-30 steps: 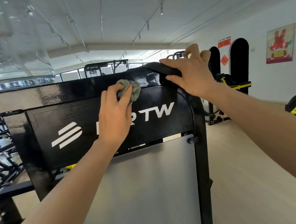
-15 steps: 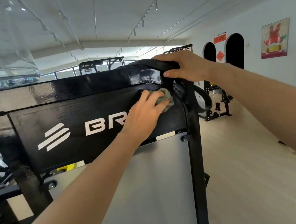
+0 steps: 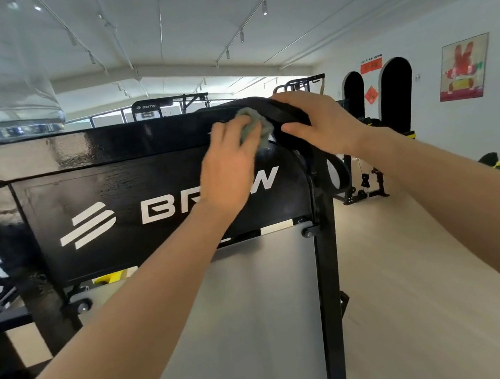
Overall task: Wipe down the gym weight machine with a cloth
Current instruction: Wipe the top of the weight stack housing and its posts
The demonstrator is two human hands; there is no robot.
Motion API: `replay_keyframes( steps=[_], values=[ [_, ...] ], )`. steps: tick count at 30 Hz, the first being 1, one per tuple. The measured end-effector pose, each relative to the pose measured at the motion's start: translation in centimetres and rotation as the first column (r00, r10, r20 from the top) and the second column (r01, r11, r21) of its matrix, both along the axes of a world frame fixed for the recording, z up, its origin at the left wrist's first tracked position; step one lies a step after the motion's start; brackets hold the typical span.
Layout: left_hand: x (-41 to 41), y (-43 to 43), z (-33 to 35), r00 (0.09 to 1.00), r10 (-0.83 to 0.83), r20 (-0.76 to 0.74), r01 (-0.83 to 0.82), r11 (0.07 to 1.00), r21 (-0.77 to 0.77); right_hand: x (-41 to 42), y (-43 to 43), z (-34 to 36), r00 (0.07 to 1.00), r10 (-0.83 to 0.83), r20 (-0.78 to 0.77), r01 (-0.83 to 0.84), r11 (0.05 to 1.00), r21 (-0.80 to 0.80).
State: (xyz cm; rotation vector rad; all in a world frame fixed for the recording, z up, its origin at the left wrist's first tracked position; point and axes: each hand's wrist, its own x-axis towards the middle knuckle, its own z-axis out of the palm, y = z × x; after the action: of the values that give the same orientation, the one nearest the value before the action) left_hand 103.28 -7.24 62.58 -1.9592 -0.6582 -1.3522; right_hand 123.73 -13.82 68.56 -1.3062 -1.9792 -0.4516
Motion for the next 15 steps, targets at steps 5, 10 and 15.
replay_keyframes(
  steps=[5,10,15],
  values=[
    [1.4,-0.4,-2.3,0.982,-0.01,-0.189,0.023,0.997,0.07,-0.2,-0.3,0.6,1.0,0.007,-0.006,-0.007,1.0,-0.021],
    [-0.2,0.0,-4.3,0.981,0.002,-0.195,0.009,0.998,0.056,-0.3,-0.7,0.7,0.998,-0.053,-0.028,0.052,0.998,-0.044],
    [-1.2,0.2,-2.9,0.999,0.009,-0.05,-0.007,0.999,0.045,-0.9,-1.6,0.9,0.998,-0.065,-0.002,0.064,0.996,-0.065]
  ],
)
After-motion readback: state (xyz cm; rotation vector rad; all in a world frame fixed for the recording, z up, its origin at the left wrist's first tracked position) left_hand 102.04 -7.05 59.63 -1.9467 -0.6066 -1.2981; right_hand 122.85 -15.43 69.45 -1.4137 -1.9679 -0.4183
